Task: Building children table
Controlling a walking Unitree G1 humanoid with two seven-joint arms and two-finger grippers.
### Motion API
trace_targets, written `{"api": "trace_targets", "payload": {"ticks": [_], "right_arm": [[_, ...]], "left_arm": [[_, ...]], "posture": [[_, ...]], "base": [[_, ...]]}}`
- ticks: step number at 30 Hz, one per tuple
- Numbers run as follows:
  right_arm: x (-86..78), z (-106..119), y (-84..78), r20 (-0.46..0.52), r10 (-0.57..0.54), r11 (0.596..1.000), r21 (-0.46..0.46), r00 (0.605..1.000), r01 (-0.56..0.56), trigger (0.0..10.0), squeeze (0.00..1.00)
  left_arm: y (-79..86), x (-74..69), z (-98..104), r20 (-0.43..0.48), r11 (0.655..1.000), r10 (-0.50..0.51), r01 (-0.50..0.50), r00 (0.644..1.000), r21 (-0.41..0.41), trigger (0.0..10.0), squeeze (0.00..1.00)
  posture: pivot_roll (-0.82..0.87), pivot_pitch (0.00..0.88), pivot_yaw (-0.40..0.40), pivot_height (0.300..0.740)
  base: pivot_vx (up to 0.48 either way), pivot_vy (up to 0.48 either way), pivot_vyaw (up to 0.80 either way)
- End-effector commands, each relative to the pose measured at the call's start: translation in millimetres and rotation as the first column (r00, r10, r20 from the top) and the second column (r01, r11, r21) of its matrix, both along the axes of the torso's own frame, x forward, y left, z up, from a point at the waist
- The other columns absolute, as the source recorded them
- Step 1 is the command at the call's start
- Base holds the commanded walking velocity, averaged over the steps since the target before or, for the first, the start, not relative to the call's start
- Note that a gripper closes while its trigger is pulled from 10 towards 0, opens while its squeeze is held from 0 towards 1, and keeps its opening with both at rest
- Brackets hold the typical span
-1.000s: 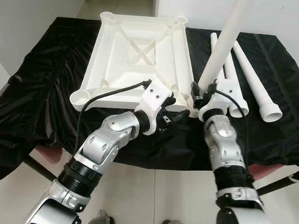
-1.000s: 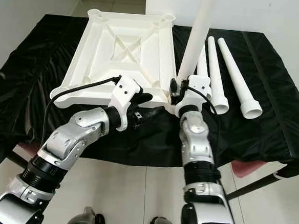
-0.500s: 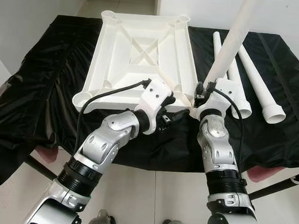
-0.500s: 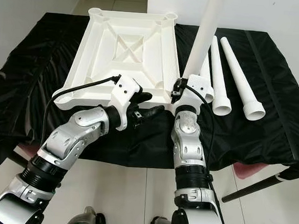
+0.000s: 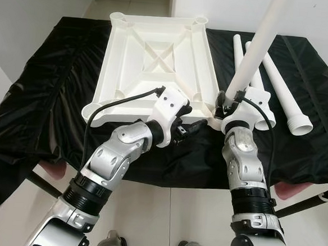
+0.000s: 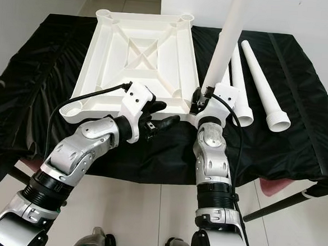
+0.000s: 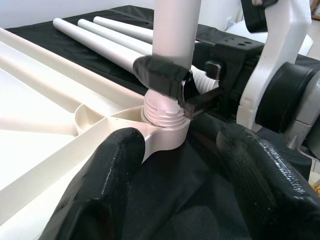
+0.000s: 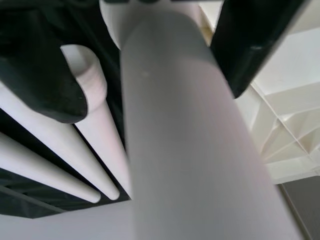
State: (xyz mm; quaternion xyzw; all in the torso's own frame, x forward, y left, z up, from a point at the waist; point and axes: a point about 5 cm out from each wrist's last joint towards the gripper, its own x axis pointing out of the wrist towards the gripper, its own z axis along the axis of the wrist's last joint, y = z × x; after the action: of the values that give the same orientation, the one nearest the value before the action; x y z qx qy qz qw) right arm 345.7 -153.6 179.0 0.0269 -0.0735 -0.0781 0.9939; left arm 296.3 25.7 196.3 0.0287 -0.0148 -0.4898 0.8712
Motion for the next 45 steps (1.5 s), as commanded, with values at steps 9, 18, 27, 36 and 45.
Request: {"api": "trace_targets", "payload": {"ticks": [9,18,27,36,45], "right_arm": [[3.6,-5,-20.4,-0.014,0.164,0.985,-0.059,0.986,-0.164,10.0,1.00],[12.2,-14,-43.9,-0.090,0.403,0.898,-0.155,0.911,-0.413,10.0,1.00],[18.4,-8,-45.3,-0.104,0.556,0.807,-0.172,0.825,-0.566,10.0,0.00],[28.3,5,-41.4,-0.083,0.642,0.741,-0.186,0.762,-0.645,10.0,0.00],[33.8,5,-47.6,-0.139,0.624,0.741,-0.207,0.769,-0.639,10.0,0.00]], "left_arm": [[-0.9,-0.1,2,0.002,0.999,-0.038,0.038,0.999,0.002,10.0,0.00],[0.1,1.4,3,0.009,0.999,-0.034,0.034,0.999,0.002,10.0,0.00],[1.0,1.4,4,0.011,1.000,-0.031,0.031,0.999,0.004,10.0,0.00],[1.2,1.0,4,0.012,1.000,-0.030,0.030,0.999,0.005,10.0,0.00],[1.6,0.7,4,0.012,1.000,-0.028,0.028,1.000,0.005,10.0,0.00]], "posture": [[-0.05,0.085,0.050,0.740],[-0.05,0.082,0.050,0.740],[-0.04,0.081,0.051,0.740],[-0.03,0.075,0.050,0.740],[-0.03,0.073,0.046,0.740]], "base": [[0.000,0.000,0.00],[0.000,0.000,0.00],[0.000,0.000,0.00],[0.000,0.000,0.00],[0.000,0.000,0.00]]}}
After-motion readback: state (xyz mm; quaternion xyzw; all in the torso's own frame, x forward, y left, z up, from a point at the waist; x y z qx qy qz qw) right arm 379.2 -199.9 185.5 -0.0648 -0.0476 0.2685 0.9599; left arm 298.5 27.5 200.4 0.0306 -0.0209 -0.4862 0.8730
